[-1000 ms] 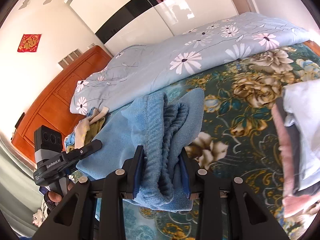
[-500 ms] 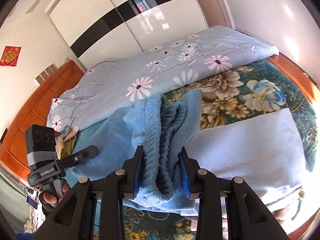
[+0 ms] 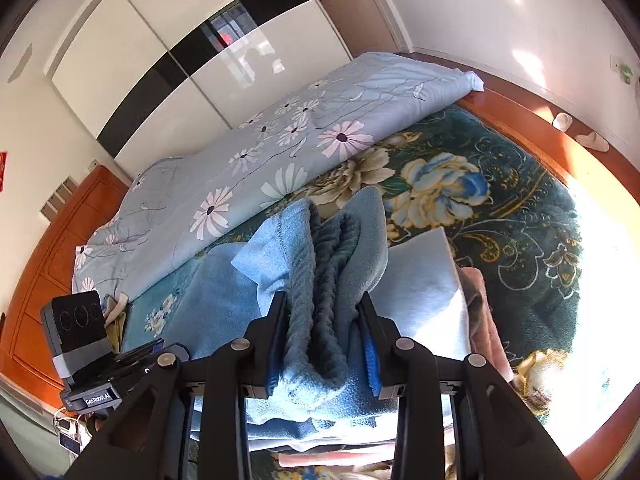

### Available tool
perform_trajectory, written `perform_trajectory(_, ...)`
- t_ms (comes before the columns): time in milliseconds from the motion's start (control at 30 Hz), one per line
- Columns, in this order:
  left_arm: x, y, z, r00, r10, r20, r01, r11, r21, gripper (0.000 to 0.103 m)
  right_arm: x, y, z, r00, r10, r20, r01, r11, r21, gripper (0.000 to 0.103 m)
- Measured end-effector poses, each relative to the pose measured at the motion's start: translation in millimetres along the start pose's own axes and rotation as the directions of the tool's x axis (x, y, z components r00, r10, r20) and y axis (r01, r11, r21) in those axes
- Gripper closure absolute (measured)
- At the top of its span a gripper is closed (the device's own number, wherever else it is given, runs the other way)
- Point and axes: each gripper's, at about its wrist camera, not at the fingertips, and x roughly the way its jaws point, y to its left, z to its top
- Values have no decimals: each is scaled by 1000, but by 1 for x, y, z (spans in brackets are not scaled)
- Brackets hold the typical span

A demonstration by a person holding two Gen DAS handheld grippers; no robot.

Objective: Fold clothes
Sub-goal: 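Lift the folded sweatpants with both grippers and carry them to the clothes stack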

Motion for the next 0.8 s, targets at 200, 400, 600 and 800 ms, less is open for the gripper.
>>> perform_trajectory(200, 20, 24, -24, 999, 33, -28, -33, 999, -1, 61, 28, -63, -21, 999, 54, 4, -54, 987, 154, 67)
perform_trajectory(400, 28, 31, -33, 999, 29, -38, -30, 999, -11, 58, 26, -70, -28, 998, 61, 25, -64, 986, 155, 66)
perform_trajectory(600, -8, 16, -20, 996, 90, 26, -91, 994, 68, 55, 11, -56, -27, 999, 4, 45, -8, 995, 96, 62)
perform_trajectory(800, -22, -8, 7, 987, 128, 98, -141, 979, 149, 47, -11, -26, -8, 986, -115, 118, 117, 993, -9, 60)
